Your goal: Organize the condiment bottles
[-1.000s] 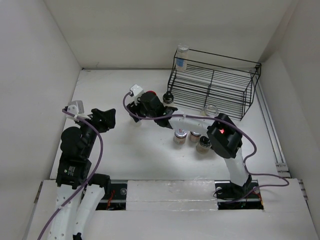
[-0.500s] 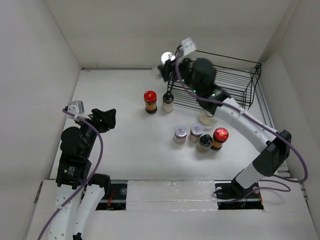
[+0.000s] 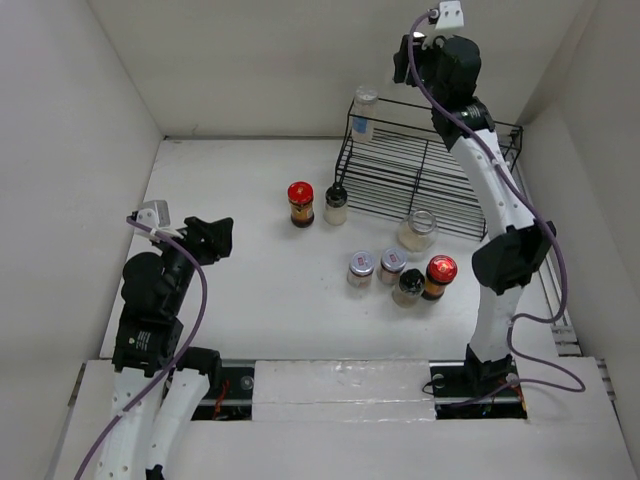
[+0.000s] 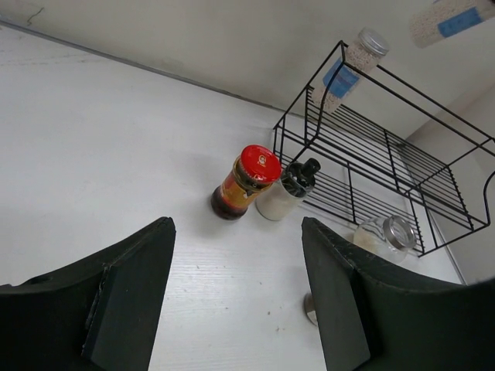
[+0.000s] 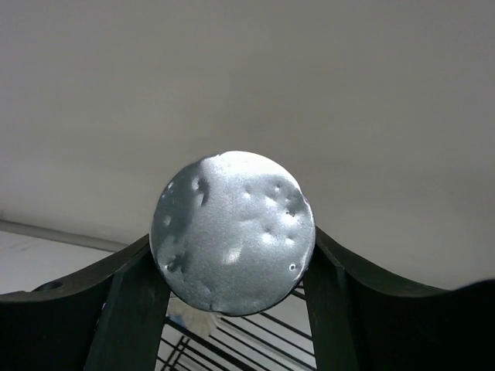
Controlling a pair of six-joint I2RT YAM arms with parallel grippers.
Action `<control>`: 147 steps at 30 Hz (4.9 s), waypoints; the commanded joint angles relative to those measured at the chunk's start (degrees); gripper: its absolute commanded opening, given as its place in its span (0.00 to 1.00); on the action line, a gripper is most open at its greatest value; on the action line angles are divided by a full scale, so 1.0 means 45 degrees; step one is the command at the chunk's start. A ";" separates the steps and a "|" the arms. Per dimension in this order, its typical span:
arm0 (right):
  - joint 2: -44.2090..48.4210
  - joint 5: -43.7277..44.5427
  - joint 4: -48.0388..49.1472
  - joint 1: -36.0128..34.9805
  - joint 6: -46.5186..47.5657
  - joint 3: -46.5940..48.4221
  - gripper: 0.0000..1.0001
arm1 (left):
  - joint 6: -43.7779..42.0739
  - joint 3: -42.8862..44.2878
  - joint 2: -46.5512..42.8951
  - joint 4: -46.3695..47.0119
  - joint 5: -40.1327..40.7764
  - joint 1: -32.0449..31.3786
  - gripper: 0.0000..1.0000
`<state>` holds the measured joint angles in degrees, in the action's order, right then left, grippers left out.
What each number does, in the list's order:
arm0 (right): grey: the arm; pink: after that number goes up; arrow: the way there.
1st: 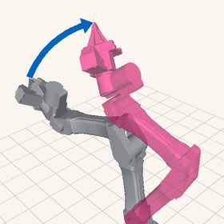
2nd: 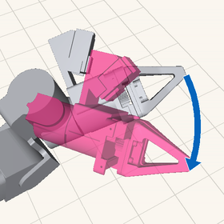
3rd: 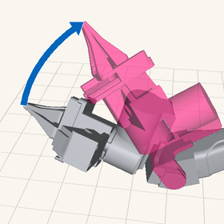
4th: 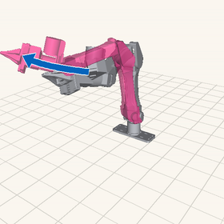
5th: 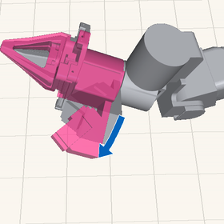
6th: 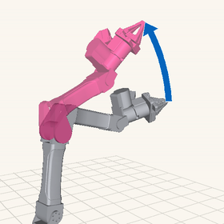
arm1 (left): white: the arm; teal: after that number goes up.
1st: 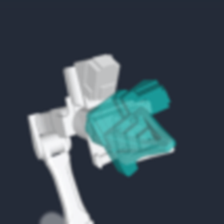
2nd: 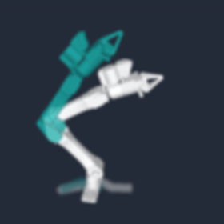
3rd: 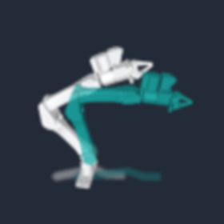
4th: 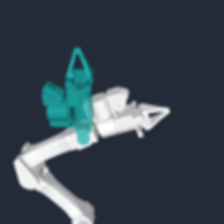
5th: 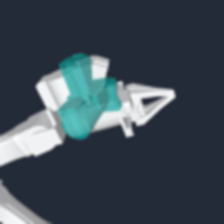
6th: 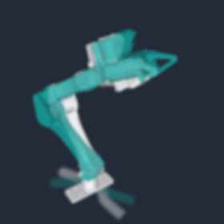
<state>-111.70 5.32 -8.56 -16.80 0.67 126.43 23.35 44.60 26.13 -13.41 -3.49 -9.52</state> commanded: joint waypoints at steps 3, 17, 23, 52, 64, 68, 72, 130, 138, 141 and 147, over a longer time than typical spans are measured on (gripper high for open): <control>-0.0549 -0.0538 -0.0541 0.0334 0.0028 0.1302 0.43 | -0.0170 0.0089 0.0131 0.0538 -0.0221 0.0064 0.62; 0.0566 -0.0929 0.0206 0.0451 -0.0090 -0.1768 0.43 | -0.0170 0.0089 0.0268 0.0538 -0.0339 0.0064 0.62; -0.0136 -0.1222 -0.0362 0.0569 -0.0090 -0.1321 0.43 | -0.0170 0.0089 0.0268 0.0538 -0.0339 0.0064 0.62; 0.4348 -0.1278 0.2856 -0.1342 -0.0480 -0.7262 0.30 | -0.0170 0.0089 0.0150 0.0538 -0.0339 0.0064 0.62; 0.2735 -0.0831 0.2450 -0.5152 -0.0480 -0.9113 1.00 | -0.0170 0.0089 0.0268 0.0538 -0.0573 0.0064 0.61; 0.1407 -0.1083 0.1553 -0.5154 -0.0363 -0.8001 1.00 | -0.0170 0.0089 0.0269 0.0538 -0.0573 0.0064 0.61; 0.0273 -0.1358 0.1023 -0.5271 -0.0109 -0.7062 1.00 | -0.0170 0.0089 0.0384 0.0538 -0.0573 0.0064 0.61; 0.0411 -0.1808 -0.1709 0.2423 -0.0832 0.1646 0.43 | -0.0170 0.0089 0.0152 0.0538 -0.0553 0.0064 0.62; 0.0270 -0.1808 -0.1557 0.2424 -0.0832 0.0599 0.43 | -0.0170 0.0089 0.0150 0.0538 -0.0397 0.0064 0.62; 0.0544 -0.1943 -0.1146 0.2424 -0.0948 -0.0652 0.43 | -0.0170 0.0089 0.0268 0.0538 -0.0513 0.0064 0.62; 0.0838 -0.1944 -0.0463 0.2424 -0.1066 -0.2390 0.43 | -0.0170 0.0089 0.0150 0.0538 -0.0514 0.0064 0.62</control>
<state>-112.29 -2.66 -20.51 -5.69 -3.09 116.31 23.22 44.60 27.16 -13.13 -5.48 -9.52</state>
